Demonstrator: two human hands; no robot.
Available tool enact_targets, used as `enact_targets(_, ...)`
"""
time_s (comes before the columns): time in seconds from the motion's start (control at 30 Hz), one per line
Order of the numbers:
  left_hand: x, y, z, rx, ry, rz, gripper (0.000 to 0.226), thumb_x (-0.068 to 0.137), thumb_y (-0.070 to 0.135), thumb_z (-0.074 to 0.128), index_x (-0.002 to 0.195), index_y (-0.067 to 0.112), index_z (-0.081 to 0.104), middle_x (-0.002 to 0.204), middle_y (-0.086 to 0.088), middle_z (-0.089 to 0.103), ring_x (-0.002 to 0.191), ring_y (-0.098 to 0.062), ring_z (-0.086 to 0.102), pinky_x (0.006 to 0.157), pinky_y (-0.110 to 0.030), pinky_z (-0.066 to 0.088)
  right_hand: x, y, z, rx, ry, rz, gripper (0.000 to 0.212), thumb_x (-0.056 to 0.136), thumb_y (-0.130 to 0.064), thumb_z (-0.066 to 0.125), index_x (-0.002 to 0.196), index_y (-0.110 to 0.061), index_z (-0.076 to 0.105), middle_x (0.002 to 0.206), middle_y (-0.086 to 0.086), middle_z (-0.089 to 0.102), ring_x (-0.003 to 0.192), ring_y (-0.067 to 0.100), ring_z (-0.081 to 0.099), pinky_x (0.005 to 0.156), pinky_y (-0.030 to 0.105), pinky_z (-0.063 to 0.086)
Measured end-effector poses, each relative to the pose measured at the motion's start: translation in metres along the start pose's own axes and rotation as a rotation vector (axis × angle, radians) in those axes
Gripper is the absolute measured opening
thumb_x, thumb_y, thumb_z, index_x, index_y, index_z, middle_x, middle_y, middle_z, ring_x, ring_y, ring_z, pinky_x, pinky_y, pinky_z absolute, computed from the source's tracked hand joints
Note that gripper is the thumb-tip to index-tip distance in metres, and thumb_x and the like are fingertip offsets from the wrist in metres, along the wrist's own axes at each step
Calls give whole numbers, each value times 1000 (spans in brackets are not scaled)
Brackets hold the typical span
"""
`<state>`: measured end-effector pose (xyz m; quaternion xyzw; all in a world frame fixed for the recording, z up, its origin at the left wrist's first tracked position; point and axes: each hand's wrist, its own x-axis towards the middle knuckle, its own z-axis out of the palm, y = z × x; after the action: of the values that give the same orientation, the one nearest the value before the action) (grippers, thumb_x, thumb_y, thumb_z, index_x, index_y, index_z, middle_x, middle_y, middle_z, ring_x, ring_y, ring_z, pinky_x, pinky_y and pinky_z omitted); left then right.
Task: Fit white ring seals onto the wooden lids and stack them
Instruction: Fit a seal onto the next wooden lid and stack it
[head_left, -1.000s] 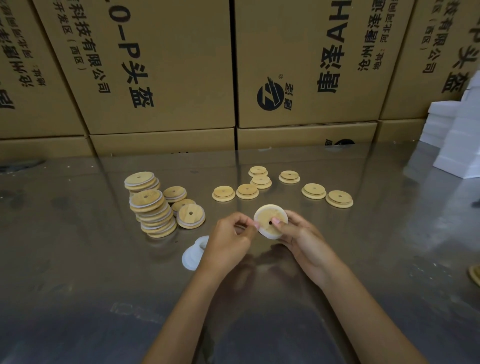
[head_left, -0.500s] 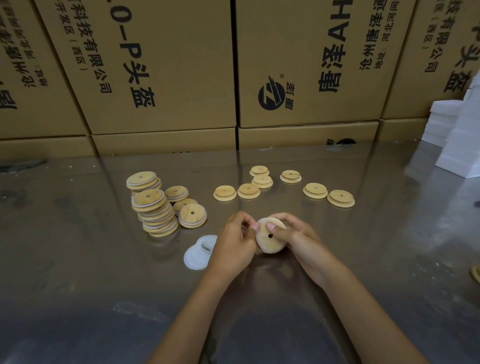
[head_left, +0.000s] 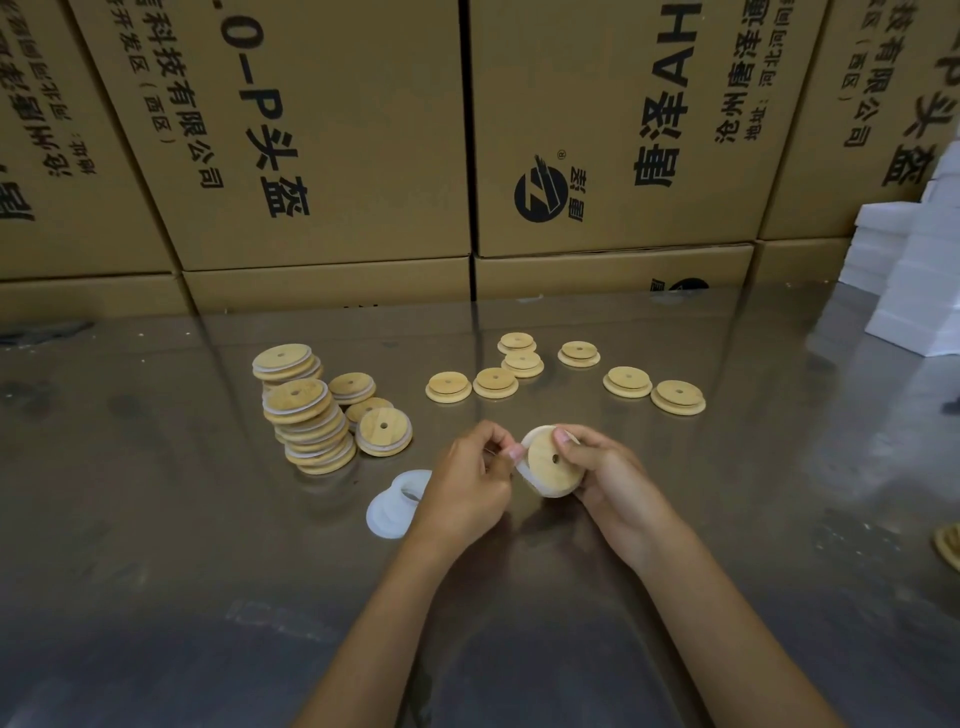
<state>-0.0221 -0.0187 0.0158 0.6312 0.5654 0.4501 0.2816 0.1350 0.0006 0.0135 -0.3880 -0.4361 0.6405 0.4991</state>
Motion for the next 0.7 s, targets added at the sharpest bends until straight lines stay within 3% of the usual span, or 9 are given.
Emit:
enact_targets(0.27, -3, -1, 5, -58, -38, -4, 19, 96, 24, 57, 77, 27, 55, 68, 8, 56, 65, -11, 48, 63, -31, 41, 2, -1, 0, 77, 51, 14, 25, 99, -12, 52, 112, 4, 67, 96, 14, 66, 89, 21, 61, 78, 27, 47)
enact_targets(0.47, -3, 3, 6, -115, 25, -27, 16, 95, 21, 58, 79, 24, 59, 77, 6, 63, 75, -13, 57, 79, -43, 52, 1, -1, 1, 14, 54, -7, 25, 99, -11, 55, 115, 4, 65, 99, 13, 66, 90, 20, 59, 78, 28, 45)
enact_targets(0.57, -2, 3, 6, -117, 74, -48, 14, 94, 24, 61, 80, 22, 59, 82, 0, 64, 76, -14, 58, 77, -39, 52, 1, 0, 3, -32, 50, -30, 24, 99, -12, 56, 117, 3, 63, 98, 10, 65, 87, 18, 59, 74, 26, 46)
enact_targets(0.7, -1, 2, 6, -125, 125, -120, 18, 91, 28, 65, 75, 22, 59, 68, 5, 63, 63, -8, 54, 63, -26, 45, -1, 1, 4, -84, 22, -59, 24, 99, -14, 57, 117, 0, 62, 99, 9, 65, 88, 17, 57, 74, 26, 45)
